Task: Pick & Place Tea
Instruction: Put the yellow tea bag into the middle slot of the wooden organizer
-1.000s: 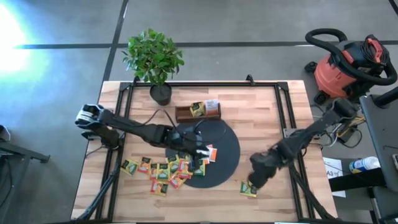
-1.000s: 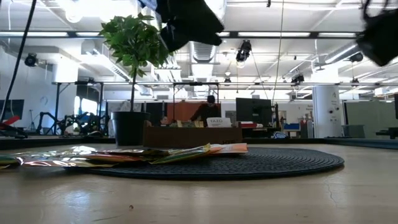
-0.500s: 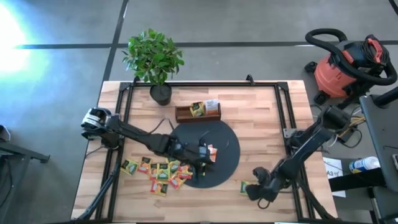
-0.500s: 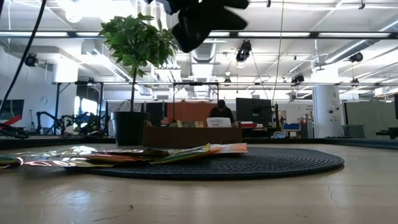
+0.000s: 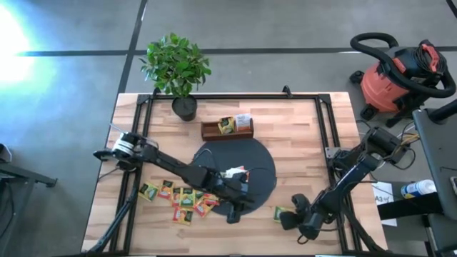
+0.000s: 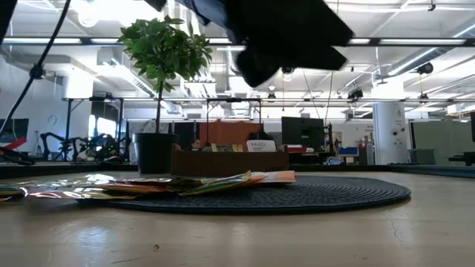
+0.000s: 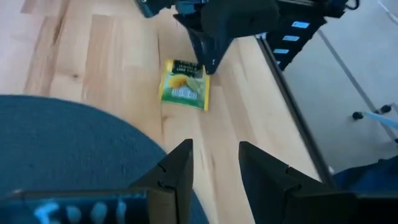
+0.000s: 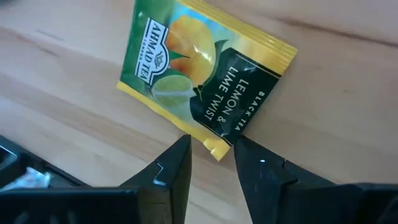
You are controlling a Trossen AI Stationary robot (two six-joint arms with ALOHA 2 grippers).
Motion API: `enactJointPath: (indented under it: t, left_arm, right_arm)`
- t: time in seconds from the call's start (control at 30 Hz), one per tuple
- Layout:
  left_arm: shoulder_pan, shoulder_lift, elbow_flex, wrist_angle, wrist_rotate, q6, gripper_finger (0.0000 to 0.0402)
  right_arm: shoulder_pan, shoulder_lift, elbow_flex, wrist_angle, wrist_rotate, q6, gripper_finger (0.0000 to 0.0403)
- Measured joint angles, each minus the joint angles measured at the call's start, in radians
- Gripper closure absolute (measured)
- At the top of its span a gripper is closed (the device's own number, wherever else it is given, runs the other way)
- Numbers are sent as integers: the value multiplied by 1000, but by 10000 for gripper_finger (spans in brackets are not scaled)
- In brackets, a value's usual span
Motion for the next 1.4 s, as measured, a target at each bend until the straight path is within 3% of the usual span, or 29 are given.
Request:
enactJointPath:
  t: [0.2,0.37,0.57,0.93,1.4]
  left_arm:
    - [0,144,131,-15,28,55,298]
    - [6,258,277,-134,23,118,298]
    - [16,350,375,-194,20,153,298]
    - [21,367,379,-308,23,134,298]
    - [22,377,378,-266,20,87,298]
  right_arm:
    - [-16,3,-3,-1,109,-2,287]
    - [-33,6,-4,8,170,-9,287]
    - [-40,8,-5,5,182,-22,287]
    - [-44,46,-4,84,185,-29,287]
    - [-90,94,0,174,184,-102,287]
